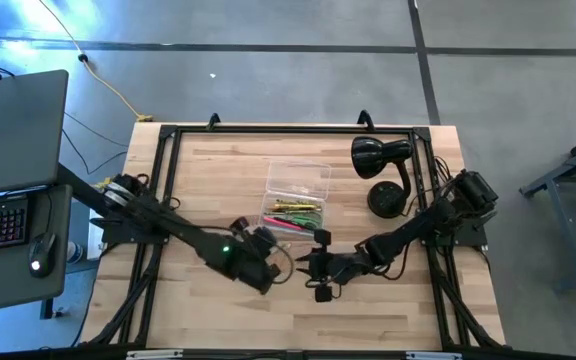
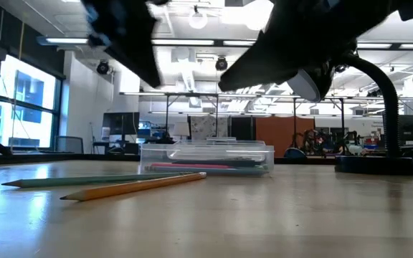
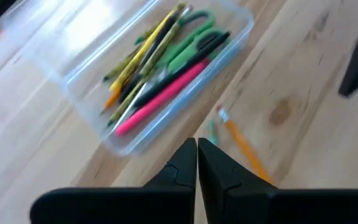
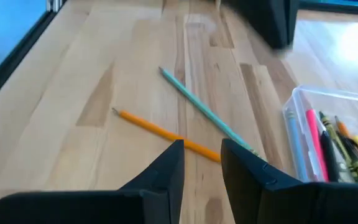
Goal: Pick & place school supplies into a supply box
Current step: Put the light blue pencil into the transparent supply box
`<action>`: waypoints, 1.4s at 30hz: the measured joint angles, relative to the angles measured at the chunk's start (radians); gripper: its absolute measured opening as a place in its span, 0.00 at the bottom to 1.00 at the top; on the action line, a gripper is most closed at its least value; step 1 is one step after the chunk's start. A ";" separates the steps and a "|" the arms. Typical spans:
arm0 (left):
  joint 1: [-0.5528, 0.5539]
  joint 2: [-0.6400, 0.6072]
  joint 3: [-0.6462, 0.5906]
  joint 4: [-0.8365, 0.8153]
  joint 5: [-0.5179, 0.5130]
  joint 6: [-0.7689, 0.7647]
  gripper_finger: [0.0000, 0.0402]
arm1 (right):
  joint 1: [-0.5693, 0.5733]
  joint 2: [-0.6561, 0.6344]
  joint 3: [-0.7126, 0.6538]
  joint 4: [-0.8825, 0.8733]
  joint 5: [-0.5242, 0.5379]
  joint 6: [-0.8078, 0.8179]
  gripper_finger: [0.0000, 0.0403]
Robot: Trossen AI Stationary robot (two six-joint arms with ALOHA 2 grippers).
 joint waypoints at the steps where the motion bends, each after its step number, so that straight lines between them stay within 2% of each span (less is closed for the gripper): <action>1: -0.020 -0.016 0.000 -0.052 -0.006 -0.031 0.11 | 0.002 0.005 0.000 0.001 -0.001 -0.003 0.21; 4: -0.117 -0.076 -0.002 -0.176 -0.051 -0.153 0.08 | 0.011 0.007 0.000 0.004 0.007 -0.006 0.21; 7: -0.256 -0.121 -0.023 -0.260 -0.195 -0.322 0.06 | 0.017 0.007 0.000 0.011 0.030 -0.008 0.21; 10: -0.388 -0.115 -0.100 -0.216 -0.417 -0.520 0.06 | 0.016 0.007 0.000 0.037 0.043 -0.028 0.21; 12: -0.434 -0.092 -0.163 -0.108 -0.492 -0.555 0.09 | 0.013 0.007 0.000 0.044 0.046 -0.037 0.21; 16: -0.447 -0.025 -0.306 0.067 -0.465 -0.534 0.18 | 0.010 0.007 0.000 0.072 0.028 -0.052 0.21; 18: -0.437 -0.009 -0.362 0.150 -0.489 -0.531 0.23 | 0.011 0.007 0.000 0.070 0.018 -0.052 0.21; 23: -0.417 0.015 -0.454 0.304 -0.500 -0.499 0.36 | 0.013 0.007 0.000 0.079 0.014 -0.040 0.21; 27: -0.415 0.042 -0.526 0.532 -0.508 -0.407 0.42 | 0.014 0.007 0.000 0.095 0.011 -0.034 0.21; 29: -0.401 0.068 -0.550 0.695 -0.483 -0.354 0.44 | 0.013 0.007 0.000 0.097 0.015 -0.034 0.21; 32: -0.375 0.121 -0.571 0.813 -0.466 -0.276 0.44 | 0.007 0.007 0.000 0.104 0.014 -0.034 0.21; 42: -0.299 0.220 -0.579 0.906 -0.420 -0.265 0.40 | 0.006 0.007 0.000 0.108 0.014 -0.032 0.21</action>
